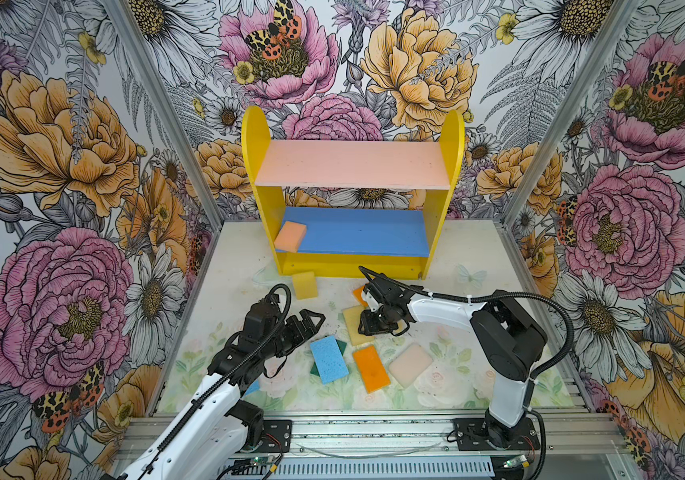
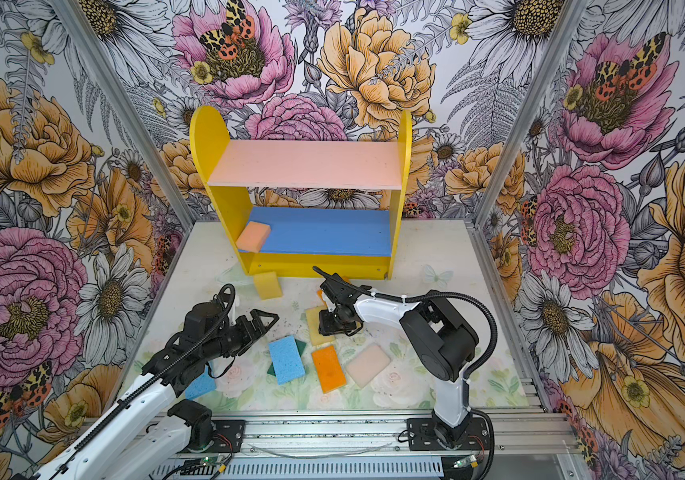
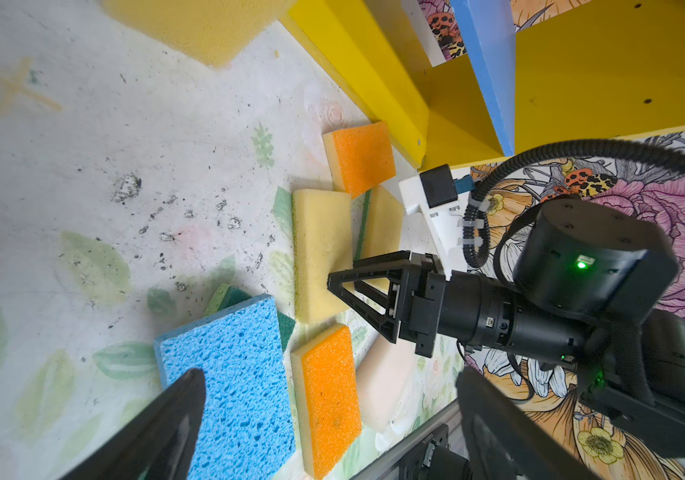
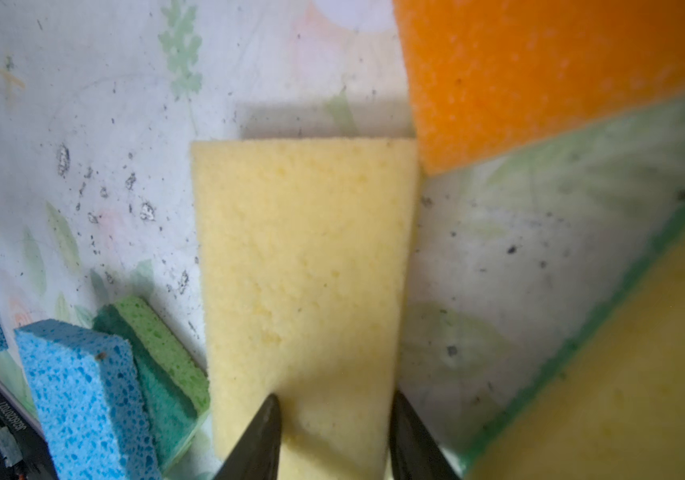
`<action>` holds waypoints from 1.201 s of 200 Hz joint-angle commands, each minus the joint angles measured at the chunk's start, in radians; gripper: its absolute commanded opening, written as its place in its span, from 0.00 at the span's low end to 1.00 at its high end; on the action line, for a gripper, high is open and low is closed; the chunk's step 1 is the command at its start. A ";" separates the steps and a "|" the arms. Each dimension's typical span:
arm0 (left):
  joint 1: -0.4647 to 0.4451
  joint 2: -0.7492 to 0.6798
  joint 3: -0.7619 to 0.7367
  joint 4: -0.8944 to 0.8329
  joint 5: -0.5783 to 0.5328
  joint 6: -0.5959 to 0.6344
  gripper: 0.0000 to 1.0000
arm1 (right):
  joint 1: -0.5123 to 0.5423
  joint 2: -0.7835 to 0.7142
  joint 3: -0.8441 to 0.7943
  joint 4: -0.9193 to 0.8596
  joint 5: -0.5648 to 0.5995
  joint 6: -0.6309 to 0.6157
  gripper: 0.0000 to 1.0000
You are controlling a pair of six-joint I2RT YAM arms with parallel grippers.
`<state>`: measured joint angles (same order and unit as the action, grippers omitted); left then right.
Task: Place and organize the cleaning sponges onto the shelf
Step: 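Lower the right gripper onto the yellow sponge and close it while the left gripper approaches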
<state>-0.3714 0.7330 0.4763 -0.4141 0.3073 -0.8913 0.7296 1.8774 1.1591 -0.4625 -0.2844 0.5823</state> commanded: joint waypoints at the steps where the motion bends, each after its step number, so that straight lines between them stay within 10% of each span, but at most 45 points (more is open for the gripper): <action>1: 0.016 -0.006 -0.016 0.031 0.024 0.004 0.95 | 0.007 0.005 0.015 0.005 0.011 0.009 0.22; 177: -0.106 0.206 0.037 0.419 0.083 -0.073 0.86 | 0.058 -0.330 0.046 0.005 -0.131 0.132 0.03; 240: -0.124 0.230 0.029 0.446 0.041 -0.077 0.14 | 0.093 -0.352 0.042 0.005 -0.155 0.136 0.09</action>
<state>-0.4889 0.9623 0.4904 -0.0132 0.3702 -0.9733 0.8215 1.5642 1.1816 -0.4671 -0.4206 0.7105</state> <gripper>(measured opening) 0.236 0.047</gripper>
